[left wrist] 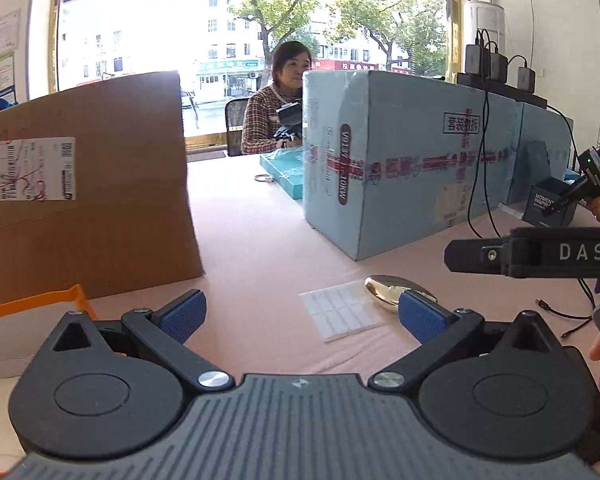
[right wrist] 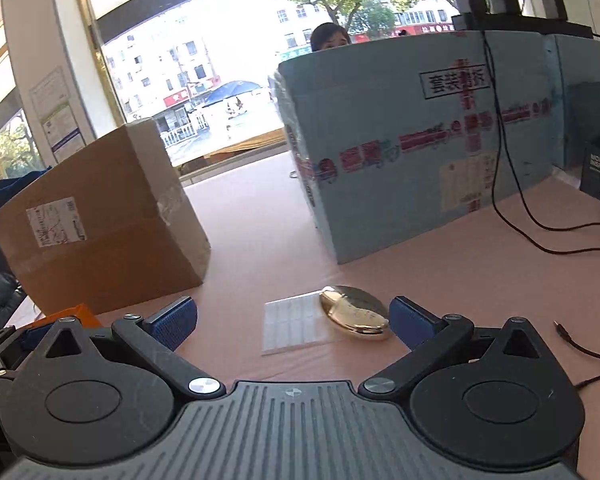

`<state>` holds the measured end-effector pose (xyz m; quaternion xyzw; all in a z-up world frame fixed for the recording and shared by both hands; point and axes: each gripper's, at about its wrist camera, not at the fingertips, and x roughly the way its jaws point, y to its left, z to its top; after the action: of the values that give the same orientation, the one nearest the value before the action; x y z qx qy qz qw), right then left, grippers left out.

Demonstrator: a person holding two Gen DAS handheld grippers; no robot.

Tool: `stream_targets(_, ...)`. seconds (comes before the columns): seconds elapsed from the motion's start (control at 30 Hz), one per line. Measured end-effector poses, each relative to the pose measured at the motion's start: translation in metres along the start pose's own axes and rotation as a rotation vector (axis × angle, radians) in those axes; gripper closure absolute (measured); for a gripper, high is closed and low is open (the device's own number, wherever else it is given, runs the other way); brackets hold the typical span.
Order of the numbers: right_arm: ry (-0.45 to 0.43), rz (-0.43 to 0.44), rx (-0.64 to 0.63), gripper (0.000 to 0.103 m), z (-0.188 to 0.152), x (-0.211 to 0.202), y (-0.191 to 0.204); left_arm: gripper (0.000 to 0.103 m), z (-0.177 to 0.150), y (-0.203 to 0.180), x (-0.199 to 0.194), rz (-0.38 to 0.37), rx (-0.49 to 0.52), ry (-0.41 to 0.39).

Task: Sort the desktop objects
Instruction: 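Move the right gripper back to the gold egg-shaped object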

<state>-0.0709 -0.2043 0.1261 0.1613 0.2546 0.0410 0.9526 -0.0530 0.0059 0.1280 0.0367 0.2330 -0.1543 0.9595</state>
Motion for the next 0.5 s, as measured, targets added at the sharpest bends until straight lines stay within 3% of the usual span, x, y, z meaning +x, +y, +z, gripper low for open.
stream_targets(0.13,0.043,0.001,0.129,0.0,-0.001,0.011,-0.052,0.0,0.0,-0.024,0.046,-0.022,-0.002,0.035)
stream_targets(0.27,0.062,0.027,0.206,0.0,-0.004,0.037,-0.078,0.0,0.004,-0.037,0.098,-0.063,-0.041,0.09)
stream_targets(0.4,0.053,0.054,0.359,0.006,-0.007,0.074,-0.098,0.0,0.01,-0.038,0.146,-0.103,-0.119,0.145)
stream_targets(0.5,0.079,0.133,0.516,0.017,-0.013,0.099,-0.121,0.0,0.009,-0.037,0.176,-0.146,-0.152,0.191)
